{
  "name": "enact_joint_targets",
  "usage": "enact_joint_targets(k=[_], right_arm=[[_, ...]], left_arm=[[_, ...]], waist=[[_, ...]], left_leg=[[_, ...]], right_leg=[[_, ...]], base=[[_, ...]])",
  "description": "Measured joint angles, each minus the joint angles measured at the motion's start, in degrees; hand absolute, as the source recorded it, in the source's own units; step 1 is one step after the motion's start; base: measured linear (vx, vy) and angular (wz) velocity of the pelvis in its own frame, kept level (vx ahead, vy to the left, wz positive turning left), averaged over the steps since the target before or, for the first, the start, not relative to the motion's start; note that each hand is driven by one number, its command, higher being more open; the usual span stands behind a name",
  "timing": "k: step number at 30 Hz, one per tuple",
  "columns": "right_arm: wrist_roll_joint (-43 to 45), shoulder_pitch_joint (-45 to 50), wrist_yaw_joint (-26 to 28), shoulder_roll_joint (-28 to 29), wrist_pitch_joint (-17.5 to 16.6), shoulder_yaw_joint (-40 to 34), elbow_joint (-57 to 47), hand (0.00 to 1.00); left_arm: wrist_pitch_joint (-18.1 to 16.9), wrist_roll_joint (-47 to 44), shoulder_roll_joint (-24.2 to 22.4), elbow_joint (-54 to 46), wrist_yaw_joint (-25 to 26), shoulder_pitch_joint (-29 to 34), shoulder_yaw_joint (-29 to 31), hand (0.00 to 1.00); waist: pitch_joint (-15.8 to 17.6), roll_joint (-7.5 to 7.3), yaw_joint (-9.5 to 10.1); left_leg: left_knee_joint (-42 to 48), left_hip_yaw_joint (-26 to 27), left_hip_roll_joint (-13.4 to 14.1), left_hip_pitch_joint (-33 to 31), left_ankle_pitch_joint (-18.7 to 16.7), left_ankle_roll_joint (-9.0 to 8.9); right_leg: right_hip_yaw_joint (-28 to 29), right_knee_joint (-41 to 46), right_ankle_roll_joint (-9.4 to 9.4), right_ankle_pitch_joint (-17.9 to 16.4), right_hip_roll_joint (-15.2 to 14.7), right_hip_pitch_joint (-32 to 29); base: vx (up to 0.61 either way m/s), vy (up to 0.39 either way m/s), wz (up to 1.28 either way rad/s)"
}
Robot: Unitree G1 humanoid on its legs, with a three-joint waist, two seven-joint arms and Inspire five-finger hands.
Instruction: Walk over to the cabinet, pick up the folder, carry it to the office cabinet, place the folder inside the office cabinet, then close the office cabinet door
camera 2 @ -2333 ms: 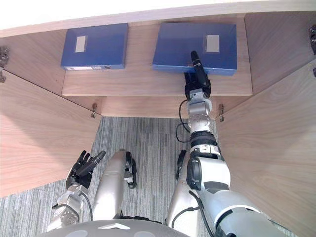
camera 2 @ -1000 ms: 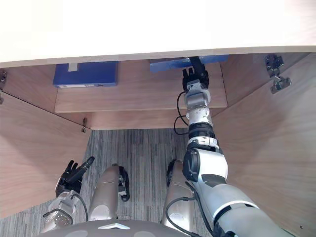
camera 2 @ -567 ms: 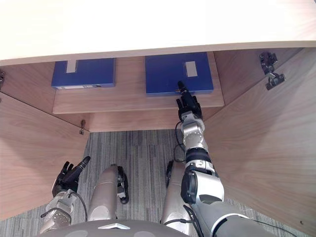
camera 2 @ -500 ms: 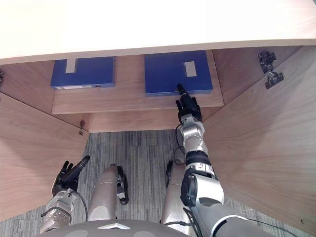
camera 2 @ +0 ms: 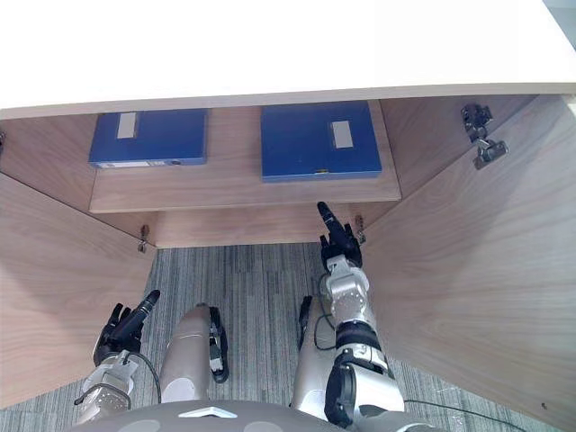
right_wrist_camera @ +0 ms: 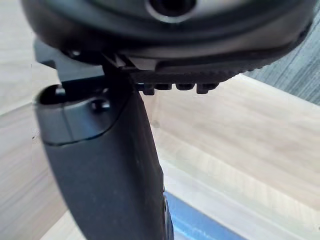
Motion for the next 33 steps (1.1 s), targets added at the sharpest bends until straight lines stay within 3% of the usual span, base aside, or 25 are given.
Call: enact_joint_targets(k=[3,8,11,20,24,26,27,33], right_arm=[[-2.0,3.9,-0.2,0.0,0.4,4.0,-5.7,1.00],[-2.0,16.7,1.4,-1.6,0.1,20.6,-33.1,1.00],[-2.0,23.5,4.9,-2.9,-0.6,26.4,-42.3,1.00],[-4.3,38.1,10.8,-10.6,0.7,37.8,-50.5,1.00],[-4.3,43.5,17.8,-16.6,2.2,46.4,-55.8,1.00],[-4.3,43.9,19.3,-17.0,3.0,47.0,-55.8,1.00],[-4.3,44.0,19.3,-17.1,3.0,46.6,-55.8,0.00],[-4.4,43.4,17.1,-18.2,0.2,41.0,-55.8,0.00]], left_arm=[[0.0,0.0,0.0,0.0,0.0,0.0,-0.1,1.00],[0.1,0.0,0.2,-3.5,-0.5,2.5,-5.1,1.00],[0.5,0.1,0.3,-5.3,-2.4,4.9,-8.8,1.00],[1.0,1.3,1.4,-5.2,-4.4,7.6,-14.7,1.00],[0.8,3.2,2.8,-3.9,-5.2,7.6,-16.4,1.00],[0.6,3.2,2.8,-2.7,-5.5,7.5,-16.6,1.00],[0.4,3.2,3.0,-1.5,-5.5,7.5,-16.9,1.00],[-0.3,3.2,3.3,1.5,-4.8,7.8,-18.3,1.00]], waist=[[0.0,0.01,-0.02],[-0.1,0.01,-0.35],[-1.4,0.04,-0.18],[-2.6,0.05,0.01],[-2.9,0.29,-0.03],[-3.0,0.38,0.05],[-3.0,0.38,0.03],[-3.0,0.38,0.10]], left_leg=[[0.0,0.1,0.0,0.0,-0.1,0.09],[-0.2,0.4,0.1,0.2,-0.2,0.13],[-0.8,0.7,0.0,0.4,-0.3,0.27],[-3.2,1.8,-0.2,3.8,-0.2,0.40],[-4.1,2.2,-0.3,4.9,-0.1,0.52],[-4.1,2.2,-0.3,5.1,-0.1,0.52],[-4.1,2.2,-0.3,5.2,-0.1,0.53],[-4.0,2.3,-0.3,5.2,-0.1,0.62]], right_leg=[[0.1,0.0,0.07,-0.1,0.0,0.0],[0.3,-0.1,0.14,-0.1,0.1,-0.1],[0.3,-0.8,0.32,-0.1,0.1,0.0],[0.4,-2.8,0.75,0.1,0.1,2.8],[0.5,-3.1,0.76,0.1,0.1,3.4],[0.5,-3.1,0.76,0.1,0.1,3.6],[0.5,-3.1,0.76,0.1,0.1,3.7],[0.6,-3.0,0.84,0.1,0.1,3.8]], base=[[0.00,0.000,0.00],[0.00,0.000,0.00],[0.01,0.010,0.00],[0.03,0.027,-0.03],[0.01,0.001,-0.02],[0.00,0.000,0.00],[0.00,0.000,0.00],[0.00,0.000,0.00]])
